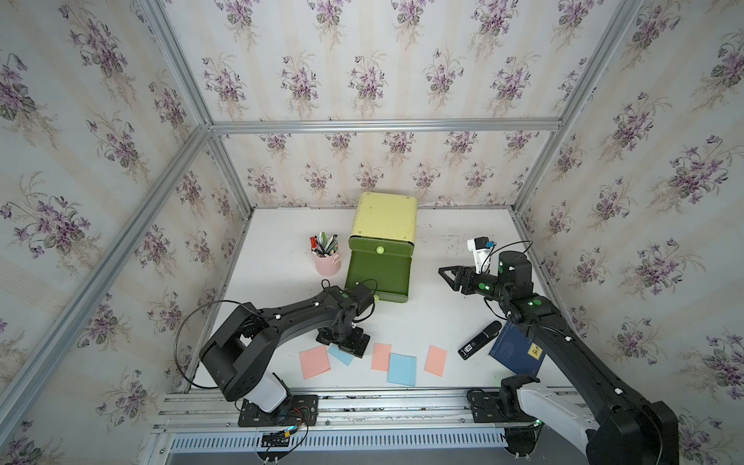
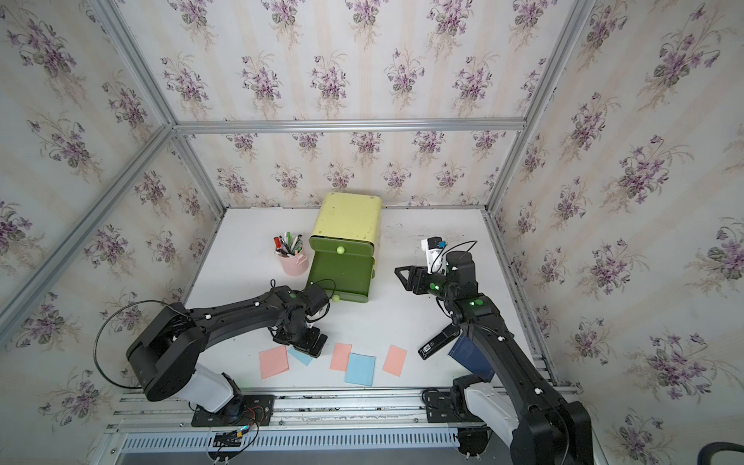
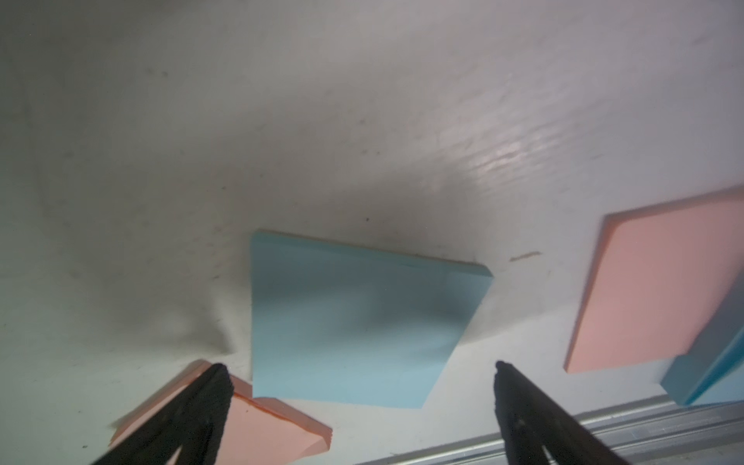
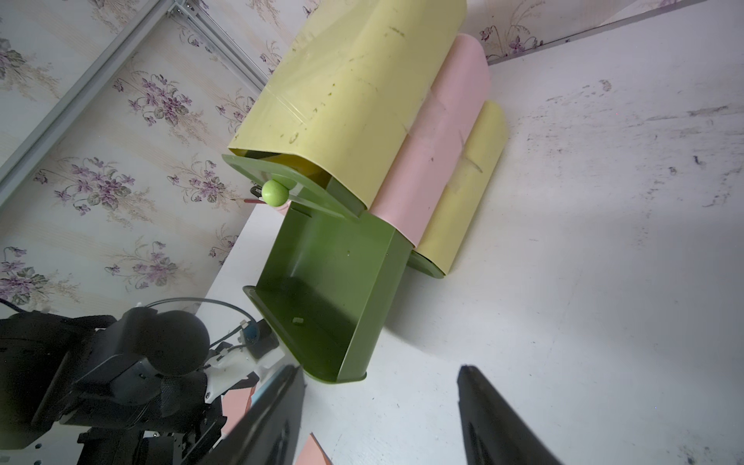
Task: Please put the sticky notes in the drawer by color
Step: Pick up the sticky notes from the center of the board.
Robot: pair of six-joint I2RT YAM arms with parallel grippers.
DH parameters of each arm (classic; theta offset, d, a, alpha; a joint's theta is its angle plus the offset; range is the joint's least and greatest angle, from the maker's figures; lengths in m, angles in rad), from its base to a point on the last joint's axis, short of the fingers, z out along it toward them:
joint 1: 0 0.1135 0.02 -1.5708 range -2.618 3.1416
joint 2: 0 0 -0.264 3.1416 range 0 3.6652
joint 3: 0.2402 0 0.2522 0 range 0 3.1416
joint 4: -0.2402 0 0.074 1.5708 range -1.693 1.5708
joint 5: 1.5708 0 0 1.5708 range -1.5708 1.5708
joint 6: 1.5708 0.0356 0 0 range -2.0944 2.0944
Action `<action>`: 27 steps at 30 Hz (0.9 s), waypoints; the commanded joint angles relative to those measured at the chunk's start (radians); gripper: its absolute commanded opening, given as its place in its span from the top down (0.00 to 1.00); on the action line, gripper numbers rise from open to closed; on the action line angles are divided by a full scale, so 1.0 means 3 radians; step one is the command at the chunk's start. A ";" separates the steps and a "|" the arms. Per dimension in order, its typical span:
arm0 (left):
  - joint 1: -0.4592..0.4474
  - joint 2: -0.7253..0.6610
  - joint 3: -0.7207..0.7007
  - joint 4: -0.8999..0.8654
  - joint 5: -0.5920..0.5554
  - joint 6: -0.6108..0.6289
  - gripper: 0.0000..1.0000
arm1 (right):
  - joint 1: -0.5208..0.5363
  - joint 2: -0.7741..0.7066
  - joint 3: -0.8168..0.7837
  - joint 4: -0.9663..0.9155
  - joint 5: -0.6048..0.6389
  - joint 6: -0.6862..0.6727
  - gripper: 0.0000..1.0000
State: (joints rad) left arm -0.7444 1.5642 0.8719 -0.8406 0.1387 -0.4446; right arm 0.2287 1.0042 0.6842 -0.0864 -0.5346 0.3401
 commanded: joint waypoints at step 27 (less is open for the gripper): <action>-0.0232 0.0224 -0.0400 0.0449 0.0037 -0.0284 0.32 | 0.0002 -0.0048 -0.0091 0.0090 0.0085 -0.0029 0.35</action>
State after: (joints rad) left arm -0.8120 1.6020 0.8127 -0.7921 0.1085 -0.5026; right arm 0.2287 0.9947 0.6598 -0.0853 -0.5121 0.3397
